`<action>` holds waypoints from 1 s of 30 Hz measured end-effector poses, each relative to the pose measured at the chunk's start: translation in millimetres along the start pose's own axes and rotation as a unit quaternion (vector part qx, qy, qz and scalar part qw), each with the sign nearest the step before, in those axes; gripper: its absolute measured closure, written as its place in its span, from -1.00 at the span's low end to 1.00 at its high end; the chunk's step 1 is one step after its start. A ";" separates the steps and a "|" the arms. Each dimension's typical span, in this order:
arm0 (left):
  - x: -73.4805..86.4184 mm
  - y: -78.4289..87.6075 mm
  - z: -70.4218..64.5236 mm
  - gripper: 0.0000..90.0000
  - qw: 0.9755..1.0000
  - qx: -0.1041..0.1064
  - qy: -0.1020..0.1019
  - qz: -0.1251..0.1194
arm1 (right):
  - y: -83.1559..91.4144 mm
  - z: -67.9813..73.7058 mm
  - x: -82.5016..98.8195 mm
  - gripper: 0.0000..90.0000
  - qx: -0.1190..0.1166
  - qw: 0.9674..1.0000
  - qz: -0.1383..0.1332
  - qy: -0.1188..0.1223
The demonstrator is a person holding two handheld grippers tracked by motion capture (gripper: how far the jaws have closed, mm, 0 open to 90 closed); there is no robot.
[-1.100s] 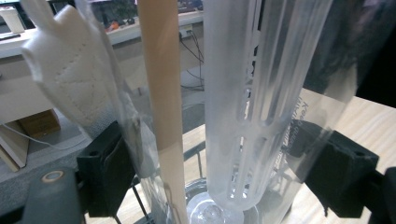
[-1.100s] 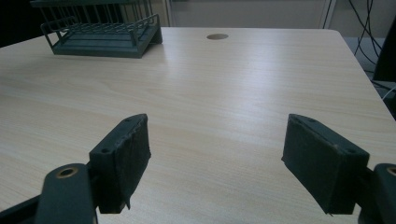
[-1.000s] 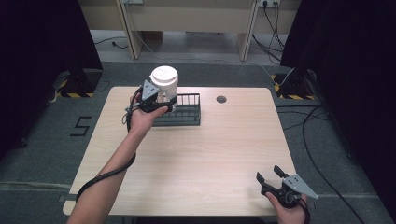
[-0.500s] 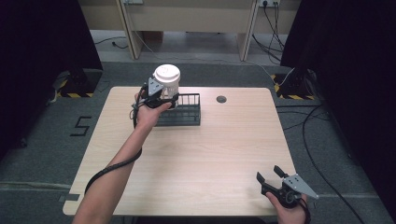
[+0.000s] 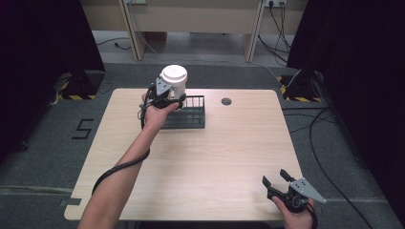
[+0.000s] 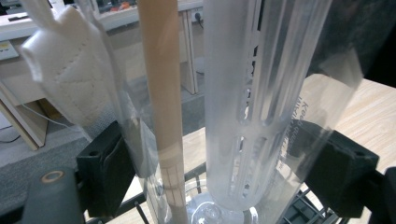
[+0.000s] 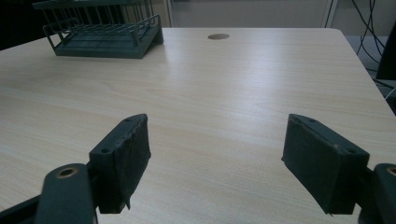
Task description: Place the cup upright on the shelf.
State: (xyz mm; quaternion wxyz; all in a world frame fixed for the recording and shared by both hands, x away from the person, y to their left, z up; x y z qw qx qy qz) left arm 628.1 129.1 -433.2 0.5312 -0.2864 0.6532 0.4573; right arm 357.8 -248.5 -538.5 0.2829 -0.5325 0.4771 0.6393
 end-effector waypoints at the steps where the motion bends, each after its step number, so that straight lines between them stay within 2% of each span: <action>1: 1.8 -1.2 0.6 -0.61 1.000 -0.002 0.001 0.002 | 0.0 0.0 0.0 -0.48 0.000 1.000 0.000 0.000; 12: 25.8 -9.9 3.6 -0.61 0.999 -0.006 0.025 0.030 | 0.0 -0.4 -0.2 -0.48 0.001 1.000 -0.001 0.003; 25: 40.2 -14.8 2.7 -0.61 0.998 -0.010 0.032 0.051 | 0.1 0.3 -0.1 -0.48 0.000 1.000 0.000 0.000; 30: 40.4 -14.7 1.9 -0.61 0.998 -0.008 0.032 0.055 | 0.0 0.4 -0.1 -0.48 0.000 1.000 0.000 0.001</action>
Point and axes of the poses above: each handheld gripper's, and its own axes: y roughly backward along the jaws, x roughly out of its underside, z roughly to its left, the point moved 8 cm from there along -y, roughly forward along the jaws, and after that the axes turned 6 degrees about y, right-handed, at the moved point
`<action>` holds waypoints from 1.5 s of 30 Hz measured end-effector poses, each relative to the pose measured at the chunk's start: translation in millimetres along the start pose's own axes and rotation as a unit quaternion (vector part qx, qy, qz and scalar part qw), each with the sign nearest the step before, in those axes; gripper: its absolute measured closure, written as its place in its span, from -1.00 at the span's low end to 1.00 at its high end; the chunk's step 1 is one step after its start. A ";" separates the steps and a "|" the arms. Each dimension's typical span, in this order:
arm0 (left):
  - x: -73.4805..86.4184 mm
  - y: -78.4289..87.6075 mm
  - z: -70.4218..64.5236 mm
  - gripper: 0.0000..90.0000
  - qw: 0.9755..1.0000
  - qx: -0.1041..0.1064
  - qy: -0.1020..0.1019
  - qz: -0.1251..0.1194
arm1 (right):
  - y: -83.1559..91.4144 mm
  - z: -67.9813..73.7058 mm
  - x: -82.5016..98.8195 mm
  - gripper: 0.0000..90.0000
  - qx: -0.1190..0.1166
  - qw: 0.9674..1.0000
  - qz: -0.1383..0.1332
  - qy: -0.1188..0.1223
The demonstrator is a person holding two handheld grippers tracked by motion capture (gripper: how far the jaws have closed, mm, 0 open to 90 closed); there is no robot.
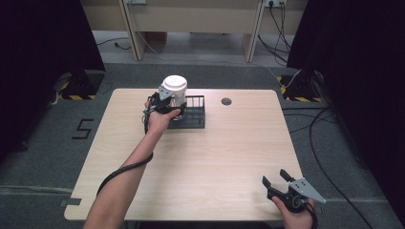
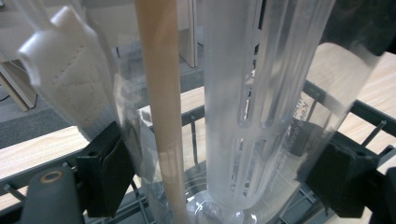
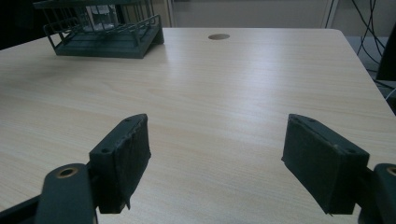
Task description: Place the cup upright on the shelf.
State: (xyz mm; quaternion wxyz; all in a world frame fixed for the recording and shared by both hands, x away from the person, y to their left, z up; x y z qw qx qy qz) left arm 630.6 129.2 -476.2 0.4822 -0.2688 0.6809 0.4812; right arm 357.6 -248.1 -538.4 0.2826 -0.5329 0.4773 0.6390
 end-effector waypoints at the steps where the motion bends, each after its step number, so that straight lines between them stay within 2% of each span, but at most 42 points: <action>1: 0.1 0.0 0.2 -0.62 1.000 0.000 0.001 0.000 | -0.1 0.0 0.0 -0.48 0.000 1.000 0.000 0.001; 6: 2.3 1.5 1.8 -0.63 1.000 -0.001 0.013 -0.004 | 0.1 0.0 0.0 -0.48 0.000 1.000 0.000 0.000; 11: 3.0 4.7 1.8 -0.68 1.000 -0.002 0.013 -0.007 | 0.1 0.1 0.0 -0.48 0.000 1.000 0.000 0.000; 18: 1.4 11.7 1.1 -0.68 1.000 -0.002 0.000 -0.008 | 0.3 0.2 0.3 -0.48 0.000 1.000 0.002 0.000; 21: 0.7 16.1 2.4 -0.68 1.000 -0.004 0.002 -0.010 | 0.4 0.1 0.3 -0.48 0.000 1.000 0.001 -0.001; 24: -0.5 20.7 1.3 -0.68 1.000 -0.004 -0.006 -0.012 | 0.0 0.0 0.2 -0.48 0.000 1.000 0.002 0.001; 45: 2.6 51.0 -0.9 -0.68 1.000 0.015 0.001 -0.013 | 0.4 0.1 0.4 -0.48 0.001 1.000 0.003 0.002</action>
Point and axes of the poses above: each handheld gripper's, and its own axes: y roughly backward along the jaws, x roughly out of its underside, z roughly to its left, the point moved 8 cm from there along -y, roughly forward along the jaws, and after that the axes turned 6 degrees about y, right-handed, at the moved point
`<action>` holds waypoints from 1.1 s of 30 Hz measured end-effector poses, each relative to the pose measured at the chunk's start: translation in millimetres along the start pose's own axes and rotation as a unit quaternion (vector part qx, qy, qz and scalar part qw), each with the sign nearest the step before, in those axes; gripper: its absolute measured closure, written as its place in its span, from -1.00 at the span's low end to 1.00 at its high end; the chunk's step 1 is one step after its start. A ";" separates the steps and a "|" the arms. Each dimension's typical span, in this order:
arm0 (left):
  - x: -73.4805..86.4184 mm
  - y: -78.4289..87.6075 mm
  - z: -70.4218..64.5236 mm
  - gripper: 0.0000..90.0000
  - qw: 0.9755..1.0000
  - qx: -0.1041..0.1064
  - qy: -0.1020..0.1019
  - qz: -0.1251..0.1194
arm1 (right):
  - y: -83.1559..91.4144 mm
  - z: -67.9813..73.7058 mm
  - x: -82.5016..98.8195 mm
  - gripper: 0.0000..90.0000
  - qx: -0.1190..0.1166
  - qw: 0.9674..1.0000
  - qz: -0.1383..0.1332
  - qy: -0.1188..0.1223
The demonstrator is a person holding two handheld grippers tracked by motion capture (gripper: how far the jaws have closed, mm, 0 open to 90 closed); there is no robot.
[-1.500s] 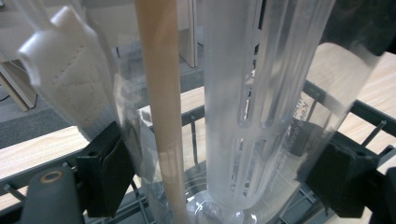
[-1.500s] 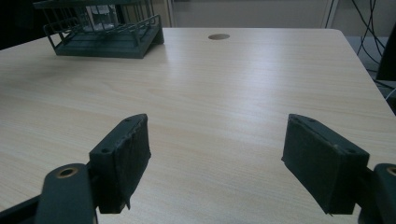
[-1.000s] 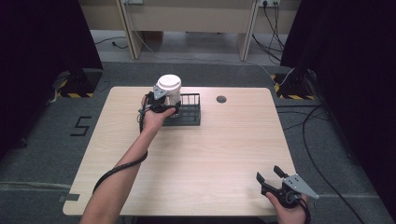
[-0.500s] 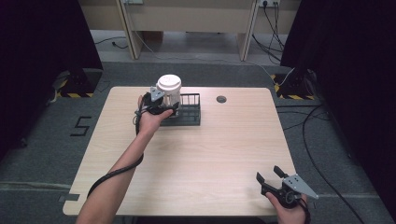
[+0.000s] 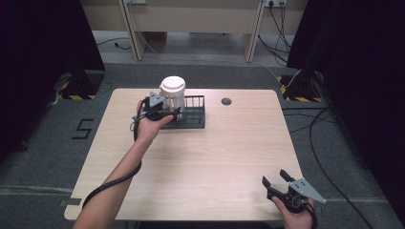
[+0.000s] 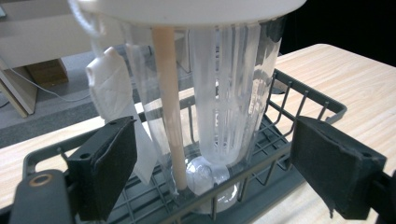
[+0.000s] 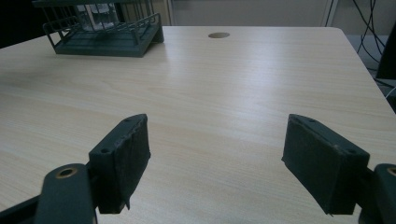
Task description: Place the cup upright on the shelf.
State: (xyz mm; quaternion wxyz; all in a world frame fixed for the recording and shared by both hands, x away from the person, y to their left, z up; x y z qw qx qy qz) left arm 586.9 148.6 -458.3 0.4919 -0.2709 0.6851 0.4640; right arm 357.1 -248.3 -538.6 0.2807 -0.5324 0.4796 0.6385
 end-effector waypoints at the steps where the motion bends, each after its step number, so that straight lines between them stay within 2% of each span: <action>1: 0.1 1.5 -0.2 -0.68 1.000 0.001 0.001 0.000 | -0.1 0.2 0.1 -0.48 -0.001 1.000 0.000 -0.001; 11: 6.0 17.7 -3.6 -0.68 1.000 0.011 -0.005 0.003 | 0.1 0.0 0.1 -0.48 0.001 1.000 0.000 -0.001; 33: 28.8 54.4 3.9 -0.68 1.000 0.010 -0.003 0.002 | -0.1 0.1 0.3 -0.48 0.001 1.000 0.002 -0.002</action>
Point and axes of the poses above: each handheld gripper's, and its own axes: y roughly backward along the jaws, x roughly out of its underside, z roughly to its left, the point moved 8 cm from there along -y, roughly forward along the jaws, and after that the axes turned 6 degrees about y, right-handed, at the moved point
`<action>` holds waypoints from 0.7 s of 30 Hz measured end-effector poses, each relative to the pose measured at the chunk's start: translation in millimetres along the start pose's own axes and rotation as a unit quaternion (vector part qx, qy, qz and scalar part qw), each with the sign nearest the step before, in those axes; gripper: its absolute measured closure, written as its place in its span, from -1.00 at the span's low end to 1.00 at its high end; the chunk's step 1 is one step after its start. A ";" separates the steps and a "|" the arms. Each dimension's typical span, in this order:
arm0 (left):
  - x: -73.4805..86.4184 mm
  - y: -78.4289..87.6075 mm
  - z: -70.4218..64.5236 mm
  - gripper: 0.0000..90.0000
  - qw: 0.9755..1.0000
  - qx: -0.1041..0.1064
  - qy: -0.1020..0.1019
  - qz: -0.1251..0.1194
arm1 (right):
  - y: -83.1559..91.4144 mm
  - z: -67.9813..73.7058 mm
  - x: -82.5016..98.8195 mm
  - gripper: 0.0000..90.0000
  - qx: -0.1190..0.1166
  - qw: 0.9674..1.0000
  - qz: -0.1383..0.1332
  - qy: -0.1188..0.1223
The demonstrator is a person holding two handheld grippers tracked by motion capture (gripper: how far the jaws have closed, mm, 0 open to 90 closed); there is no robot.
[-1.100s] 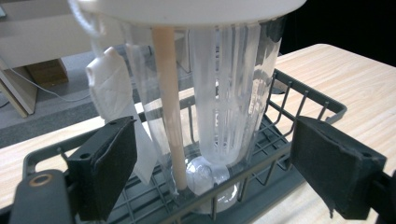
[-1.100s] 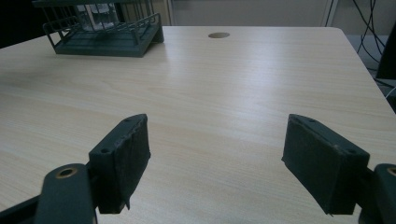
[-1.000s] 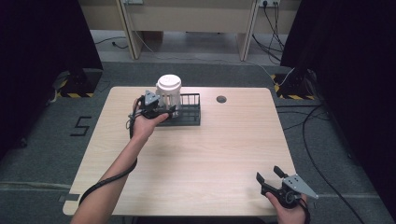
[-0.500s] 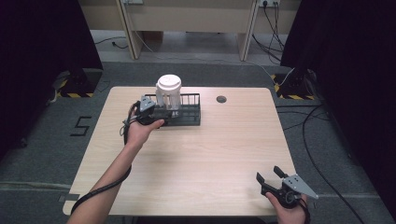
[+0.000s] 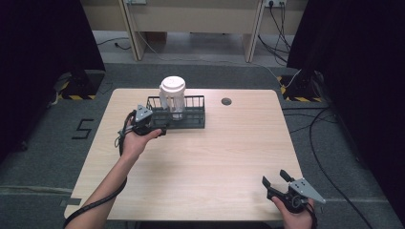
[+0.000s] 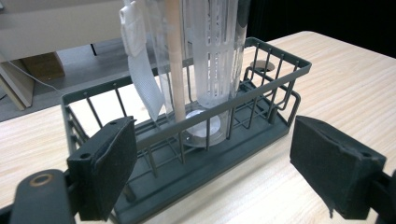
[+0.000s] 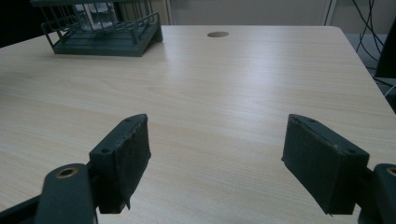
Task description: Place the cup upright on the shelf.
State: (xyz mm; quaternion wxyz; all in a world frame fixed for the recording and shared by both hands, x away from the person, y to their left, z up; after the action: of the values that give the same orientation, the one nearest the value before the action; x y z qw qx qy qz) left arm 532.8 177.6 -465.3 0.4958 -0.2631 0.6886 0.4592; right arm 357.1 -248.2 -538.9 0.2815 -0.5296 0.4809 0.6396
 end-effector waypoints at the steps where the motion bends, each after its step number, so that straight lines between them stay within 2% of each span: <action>1: 0.6 2.0 -0.1 -0.68 1.000 0.001 -0.002 0.000 | 0.0 -0.2 0.0 -0.48 0.000 1.000 0.000 0.001; 14: 16.0 26.5 -2.4 -0.67 1.000 0.008 -0.003 -0.005 | -0.1 0.0 0.2 -0.48 0.000 1.000 0.001 -0.001; 21: 23.8 39.7 0.6 -0.67 1.000 0.005 -0.004 -0.005 | -0.1 -0.1 0.2 -0.48 0.000 1.000 0.002 0.000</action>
State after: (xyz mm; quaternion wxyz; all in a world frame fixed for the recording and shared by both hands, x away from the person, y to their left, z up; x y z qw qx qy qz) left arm 491.9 197.8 -472.6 0.5022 -0.2625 0.6872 0.4545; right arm 357.2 -248.2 -539.2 0.2804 -0.5288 0.4821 0.6398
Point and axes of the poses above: each handheld gripper's, and its own axes: y roughly backward along the jaws, x roughly out of its underside, z roughly to its left, the point moved 8 cm from there along -y, roughly forward along the jaws, and after that the axes turned 6 degrees about y, right-handed, at the moved point
